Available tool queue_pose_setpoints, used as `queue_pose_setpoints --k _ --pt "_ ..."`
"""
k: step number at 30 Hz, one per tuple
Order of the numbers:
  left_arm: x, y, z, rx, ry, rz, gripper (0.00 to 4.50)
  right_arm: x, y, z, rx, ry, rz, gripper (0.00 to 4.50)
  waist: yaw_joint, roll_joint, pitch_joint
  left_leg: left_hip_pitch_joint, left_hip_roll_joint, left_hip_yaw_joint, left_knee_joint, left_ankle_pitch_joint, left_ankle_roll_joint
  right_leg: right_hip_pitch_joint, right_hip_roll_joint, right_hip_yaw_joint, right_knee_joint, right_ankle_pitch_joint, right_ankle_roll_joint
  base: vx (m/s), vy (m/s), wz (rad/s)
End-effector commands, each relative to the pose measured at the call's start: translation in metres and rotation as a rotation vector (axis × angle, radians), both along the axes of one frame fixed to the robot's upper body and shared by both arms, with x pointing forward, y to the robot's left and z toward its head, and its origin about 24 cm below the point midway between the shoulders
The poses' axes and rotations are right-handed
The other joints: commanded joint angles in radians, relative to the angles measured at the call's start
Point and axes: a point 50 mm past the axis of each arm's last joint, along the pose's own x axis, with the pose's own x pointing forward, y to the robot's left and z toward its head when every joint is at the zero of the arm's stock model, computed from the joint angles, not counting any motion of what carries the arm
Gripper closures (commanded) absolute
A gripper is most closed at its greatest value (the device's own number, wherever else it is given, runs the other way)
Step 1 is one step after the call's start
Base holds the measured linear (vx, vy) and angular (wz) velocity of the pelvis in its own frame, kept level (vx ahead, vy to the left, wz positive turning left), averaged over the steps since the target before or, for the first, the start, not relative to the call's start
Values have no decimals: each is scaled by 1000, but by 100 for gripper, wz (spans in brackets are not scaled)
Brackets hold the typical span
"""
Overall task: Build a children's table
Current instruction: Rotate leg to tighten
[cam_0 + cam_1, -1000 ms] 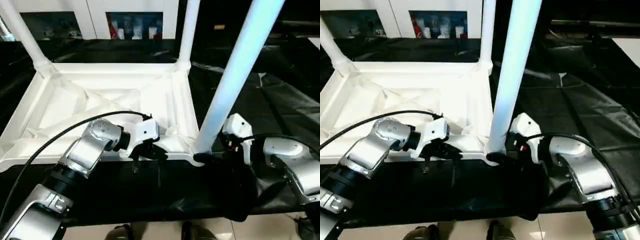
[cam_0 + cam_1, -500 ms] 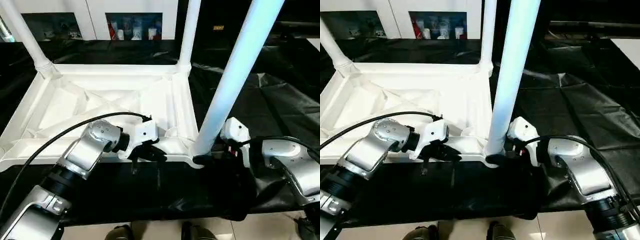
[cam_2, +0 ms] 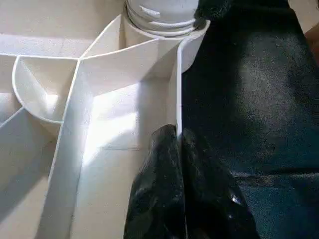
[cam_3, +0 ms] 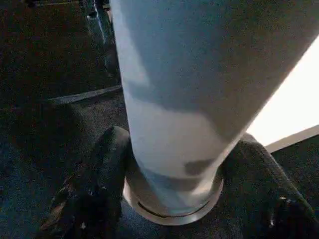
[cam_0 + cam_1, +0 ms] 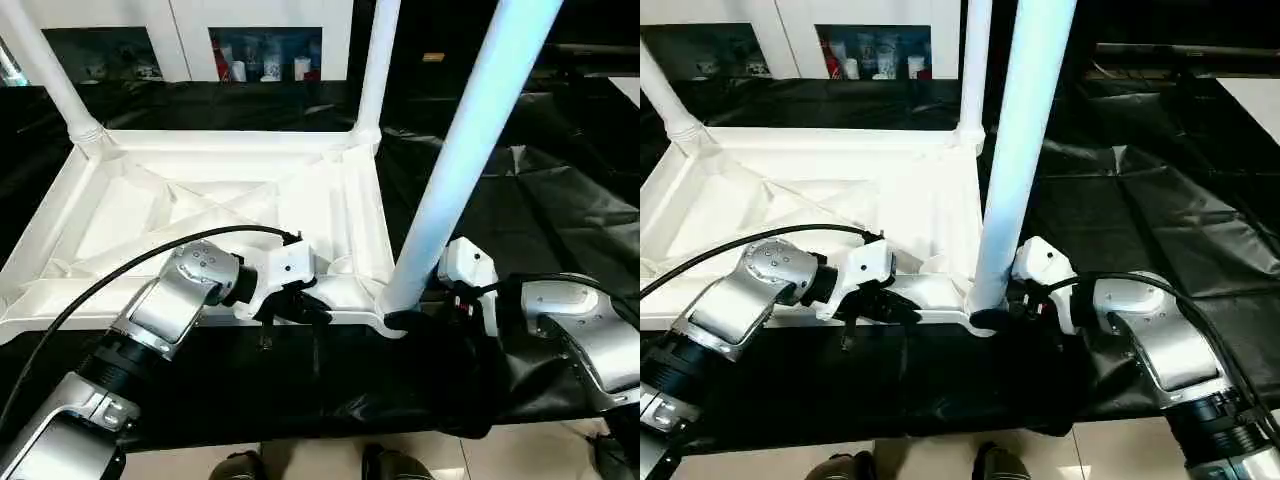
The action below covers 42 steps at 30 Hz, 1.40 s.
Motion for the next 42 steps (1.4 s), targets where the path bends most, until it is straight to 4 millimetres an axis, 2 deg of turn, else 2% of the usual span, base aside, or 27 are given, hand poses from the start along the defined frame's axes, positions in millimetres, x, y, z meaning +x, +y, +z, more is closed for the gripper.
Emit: queue_pose_setpoints --k 1,3,5,6,7,8,10,12,16,17,19,20,25,26,28,31,32,34,35,36,38,39,42 --pt "-3 -3 -6 8 33 -7 450 7 -8 -11 -26 33 -134 207 -1 -8 -59 13 23 -6 -65 -226 90 56 -25 20 -60 -290 -227 0 0 0" --pt "2 -4 -7 5 24 41 450 13 -10 -18 -21 35 -251 207 -4 -8 -56 12 22 -7 -68 -254 75 54 -24 19 -65 -337 -214 0 0 0" --pt "8 -7 -8 5 4 97 450 19 -9 -25 -5 41 -370 207 -13 -9 -53 10 17 -12 -73 -303 39 50 -23 15 -75 -442 -176 0 0 0" --pt "13 -11 -8 0 -12 142 450 22 -6 -28 12 38 -451 207 -15 -9 -54 11 17 -15 -74 -309 32 50 -25 14 -76 -456 -167 0 0 0" --pt "17 -14 -9 -4 -21 174 450 25 -2 -32 24 40 -517 207 -18 -9 -52 17 17 -12 -72 -319 25 42 -22 18 -82 -465 -156 0 0 0" --pt "22 -20 -9 -12 -31 216 450 28 4 -36 39 42 -612 207 -22 -7 -54 14 15 -15 -74 -329 19 44 -23 16 -81 -476 -149 0 0 0" --pt "24 -22 -9 -15 -35 238 450 29 7 -38 45 43 -642 207 -26 -8 -55 12 13 -17 -76 -337 10 42 -22 14 -83 -481 -138 0 0 0" --pt "31 -32 -11 -16 -44 291 450 35 15 -43 83 72 -782 207 -27 -4 -55 16 13 -15 -75 -347 12 36 -20 16 -85 -467 -139 0 0 0" --pt "40 -52 -13 -9 -49 361 450 47 35 -47 119 92 -968 207 -31 0 -56 19 10 -19 -79 -383 -10 34 -20 12 -89 -480 -130 0 0 0" --pt "42 -57 -14 -6 -51 374 450 50 41 -48 131 101 -1009 208 -29 6 -56 20 11 -20 -80 -379 -14 35 -21 13 -87 -464 -129 0 0 0" --pt "44 -63 -16 -2 -55 391 450 55 50 -48 143 116 -1055 208 -31 4 -58 20 10 -19 -80 -380 -16 35 -18 13 -86 -422 -134 0 0 0" --pt "45 -66 -16 0 -58 392 450 56 57 -47 137 108 -1044 208 -31 8 -58 17 10 -19 -81 -372 -19 38 -17 13 -82 -386 -142 0 0 0" --pt "46 -68 -14 -1 -76 365 450 58 66 -38 149 48 -957 208 -26 7 -59 15 12 -17 -83 -358 -7 48 -19 14 -77 -315 -157 0 0 0" --pt "45 -67 -14 -4 -80 348 450 57 66 -34 161 32 -936 174 -25 8 -60 16 13 -16 -83 -350 -3 48 -20 15 -77 -306 -161 0 0 0" --pt "43 -64 -13 -4 -93 308 450 56 63 -22 195 -18 -883 141 -23 6 -61 14 13 -15 -83 -335 7 52 -20 15 -76 -285 -166 0 0 0" --pt "39 -57 -12 -14 -92 276 450 53 47 -4 199 -65 -785 126 -21 3 -65 10 15 -12 -78 -268 32 61 -21 17 -67 -200 -195 0 0 0" --pt "38 -55 -12 -16 -90 266 450 52 42 -1 195 -70 -757 110 -18 1 -69 9 15 -11 -74 -226 49 68 -21 16 -61 -150 -211 0 0 0" --pt "35 -51 -12 -13 -84 247 450 48 30 6 163 -79 -688 90 -17 2 -70 9 15 -6 -68 -166 79 68 -21 18 -53 -68 -243 0 0 0" --pt "33 -49 -12 -11 -83 239 450 46 24 8 145 -84 -663 90 -15 3 -69 9 16 -7 -68 -159 86 70 -20 17 -52 -56 -251 0 0 0" --pt "31 -46 -12 -17 -79 218 450 42 15 10 109 -90 -608 82 -13 0 -70 8 16 -3 -64 -131 107 71 -21 18 -48 -26 -269 0 0 0" --pt "28 -41 -11 -24 -67 193 450 35 3 12 45 -97 -516 52 -4 1 -66 10 20 -2 -64 -138 123 70 -21 18 -50 -44 -275 0 0 0" --pt "28 -41 -11 -24 -67 193 450 35 3 12 45 -97 -516 46 -4 1 -66 10 20 -2 -64 -138 123 70 -21 18 -50 -44 -275 0 0 0" --pt "22 -36 -10 -34 -53 139 450 26 -7 13 4 -81 -420 28 4 -2 -61 12 23 -1 -66 -182 119 66 -24 21 -57 -132 -264 0 0 0"
